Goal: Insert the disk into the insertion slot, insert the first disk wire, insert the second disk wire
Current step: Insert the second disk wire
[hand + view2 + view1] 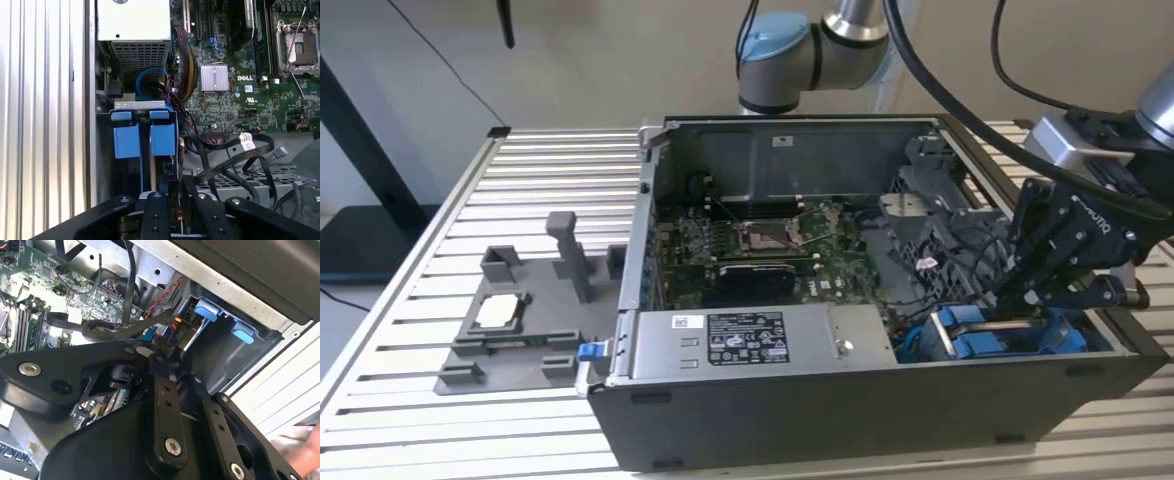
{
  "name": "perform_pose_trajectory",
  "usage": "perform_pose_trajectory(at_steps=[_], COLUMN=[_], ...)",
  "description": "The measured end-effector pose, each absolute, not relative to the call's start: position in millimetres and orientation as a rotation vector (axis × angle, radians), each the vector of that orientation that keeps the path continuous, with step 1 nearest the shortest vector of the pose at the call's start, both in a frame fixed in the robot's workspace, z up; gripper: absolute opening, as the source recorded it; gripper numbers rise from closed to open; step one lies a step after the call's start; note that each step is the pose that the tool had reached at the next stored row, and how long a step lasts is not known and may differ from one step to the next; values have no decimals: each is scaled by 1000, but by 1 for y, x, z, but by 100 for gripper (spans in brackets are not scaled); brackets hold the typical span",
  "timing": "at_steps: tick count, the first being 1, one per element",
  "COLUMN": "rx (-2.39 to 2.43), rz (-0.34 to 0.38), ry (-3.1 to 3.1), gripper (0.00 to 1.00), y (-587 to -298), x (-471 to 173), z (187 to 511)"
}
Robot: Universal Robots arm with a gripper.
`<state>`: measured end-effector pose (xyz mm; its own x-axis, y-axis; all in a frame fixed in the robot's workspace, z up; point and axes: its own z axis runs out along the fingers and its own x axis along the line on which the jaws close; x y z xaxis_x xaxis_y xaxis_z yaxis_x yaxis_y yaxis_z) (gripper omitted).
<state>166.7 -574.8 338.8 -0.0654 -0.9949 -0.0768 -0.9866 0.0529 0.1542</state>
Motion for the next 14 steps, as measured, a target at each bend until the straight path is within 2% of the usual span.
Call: perform_pose_trajectory(at_steps=[7,14], rx=[2113,2114], rz=[-257,-257], ry=[-2243,-2243], gripper=[25,25], y=[-575,-575], x=[167,162], z=[365,376])
